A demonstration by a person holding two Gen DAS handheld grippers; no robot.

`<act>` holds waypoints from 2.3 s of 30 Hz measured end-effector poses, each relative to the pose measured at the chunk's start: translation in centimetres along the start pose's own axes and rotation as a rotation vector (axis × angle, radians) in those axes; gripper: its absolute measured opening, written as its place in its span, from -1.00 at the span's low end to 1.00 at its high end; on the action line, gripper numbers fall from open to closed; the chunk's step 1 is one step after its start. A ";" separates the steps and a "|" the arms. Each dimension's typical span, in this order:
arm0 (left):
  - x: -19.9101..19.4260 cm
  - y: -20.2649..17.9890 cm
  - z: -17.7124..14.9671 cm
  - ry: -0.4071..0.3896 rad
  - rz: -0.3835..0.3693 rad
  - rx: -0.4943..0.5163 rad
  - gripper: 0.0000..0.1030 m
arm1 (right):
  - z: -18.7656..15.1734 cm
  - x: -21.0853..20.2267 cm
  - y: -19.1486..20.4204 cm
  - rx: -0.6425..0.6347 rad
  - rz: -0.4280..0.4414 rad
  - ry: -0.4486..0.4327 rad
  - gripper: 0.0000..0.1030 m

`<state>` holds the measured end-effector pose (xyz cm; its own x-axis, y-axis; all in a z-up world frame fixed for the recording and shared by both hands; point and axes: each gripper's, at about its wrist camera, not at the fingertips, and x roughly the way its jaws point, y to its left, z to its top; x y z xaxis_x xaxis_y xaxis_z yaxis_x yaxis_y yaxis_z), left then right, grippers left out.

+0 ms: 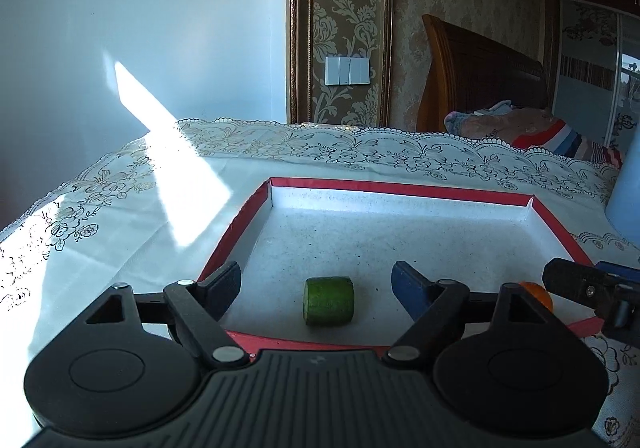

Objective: Organize fruits
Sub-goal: 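Grasp the green lime with the left gripper while the right gripper grasps another orange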

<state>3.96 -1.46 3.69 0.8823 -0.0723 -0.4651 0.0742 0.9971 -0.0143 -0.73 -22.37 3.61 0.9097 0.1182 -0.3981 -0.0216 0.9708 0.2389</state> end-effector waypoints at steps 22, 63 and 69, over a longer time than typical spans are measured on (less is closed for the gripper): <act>-11.1 9.3 -7.5 -0.078 -0.007 0.070 0.66 | -6.3 -4.7 7.8 -0.248 0.175 0.138 0.27; -6.9 5.7 -7.4 0.116 -0.032 0.054 0.43 | -6.4 -5.4 5.1 -0.145 0.132 0.138 -0.23; -6.3 5.3 -7.4 0.150 -0.042 0.070 -0.21 | -6.3 -5.7 5.2 -0.137 0.137 0.121 -0.23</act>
<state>-4.62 4.44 0.01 0.7990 -0.1046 -0.5921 0.1463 0.9890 0.0227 -8.62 -16.64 1.57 0.8383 0.2667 -0.4755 -0.2047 0.9624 0.1788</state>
